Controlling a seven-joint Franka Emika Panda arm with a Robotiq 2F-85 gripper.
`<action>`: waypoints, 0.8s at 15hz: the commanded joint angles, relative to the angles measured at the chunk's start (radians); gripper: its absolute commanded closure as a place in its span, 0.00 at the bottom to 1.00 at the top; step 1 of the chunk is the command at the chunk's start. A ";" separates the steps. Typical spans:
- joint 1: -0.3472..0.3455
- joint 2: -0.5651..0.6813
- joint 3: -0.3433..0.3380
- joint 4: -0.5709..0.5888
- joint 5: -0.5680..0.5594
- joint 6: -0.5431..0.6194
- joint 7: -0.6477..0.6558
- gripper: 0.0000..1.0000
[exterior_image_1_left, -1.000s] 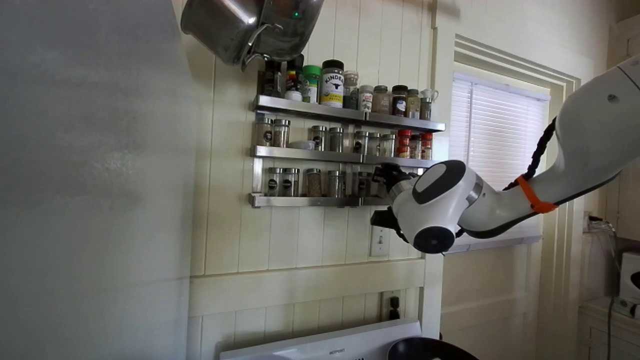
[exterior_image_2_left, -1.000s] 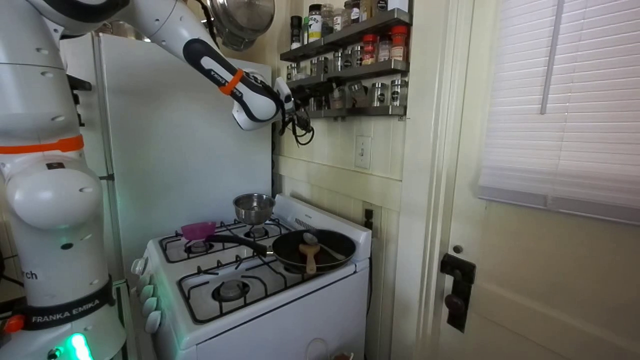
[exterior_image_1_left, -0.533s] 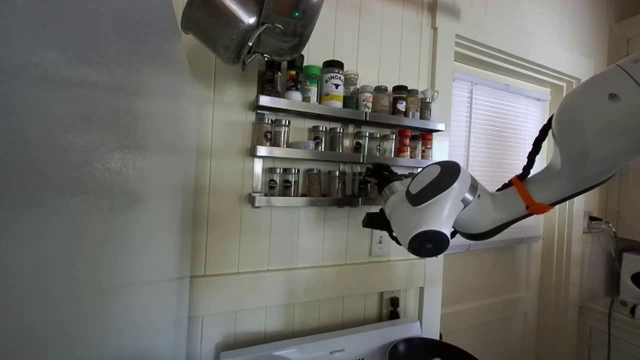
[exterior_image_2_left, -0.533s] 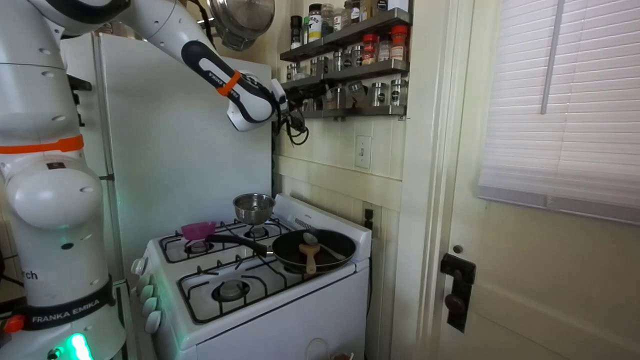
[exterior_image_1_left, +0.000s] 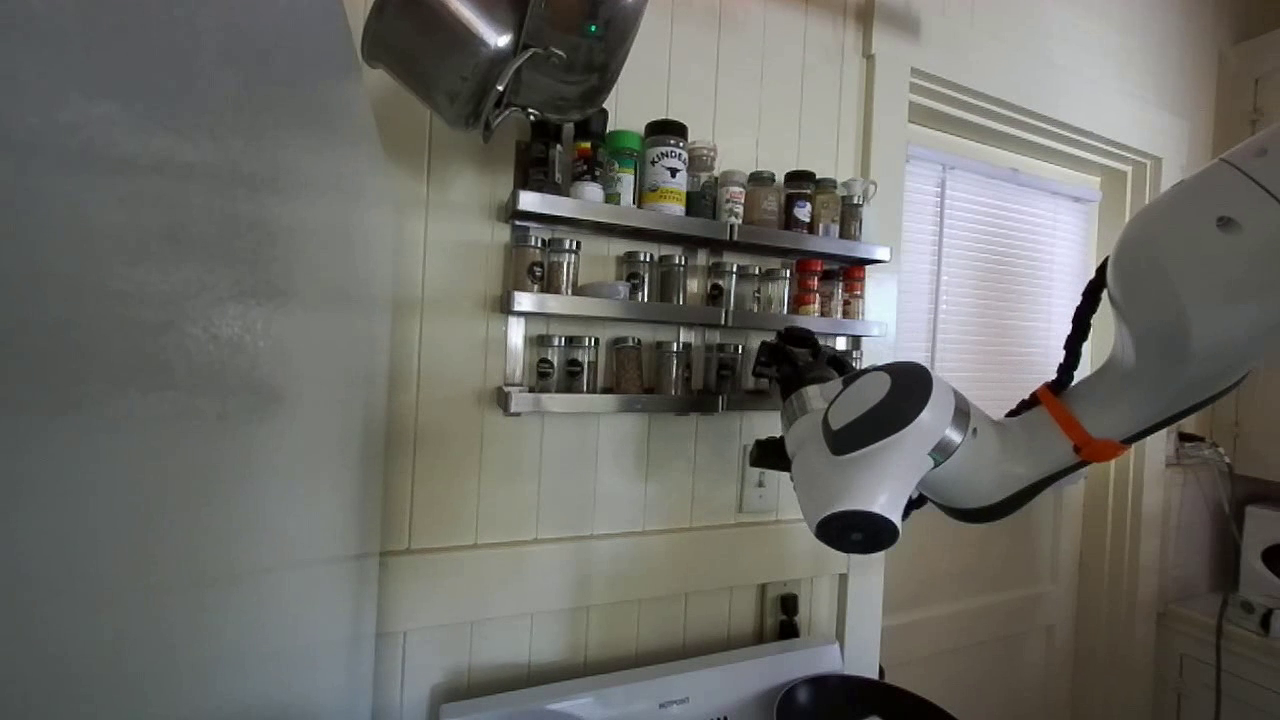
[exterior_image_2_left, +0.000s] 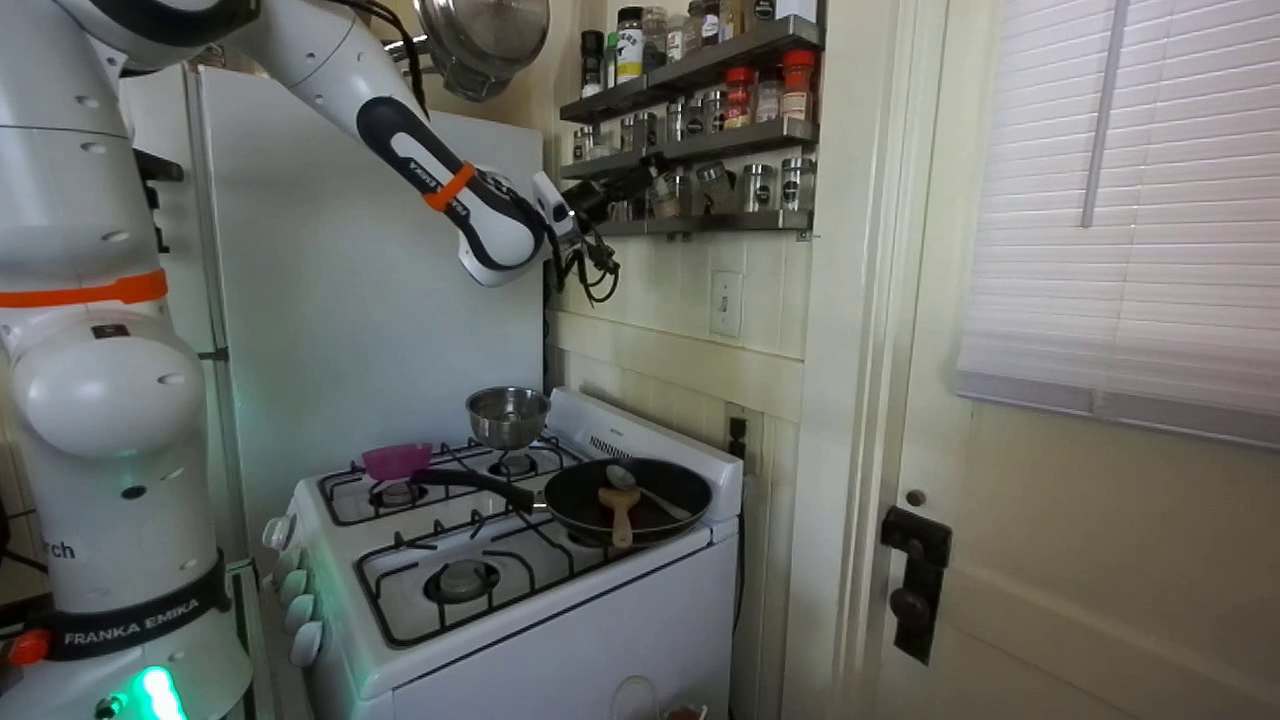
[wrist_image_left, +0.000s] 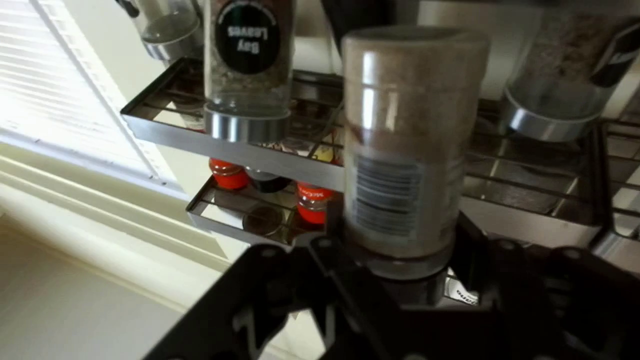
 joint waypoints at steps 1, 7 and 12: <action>0.006 -0.025 0.014 -0.038 -0.008 -0.075 -0.037 0.75; 0.015 -0.053 0.020 -0.038 -0.005 -0.039 0.004 0.75; 0.013 -0.024 0.013 -0.009 -0.028 -0.054 0.028 0.75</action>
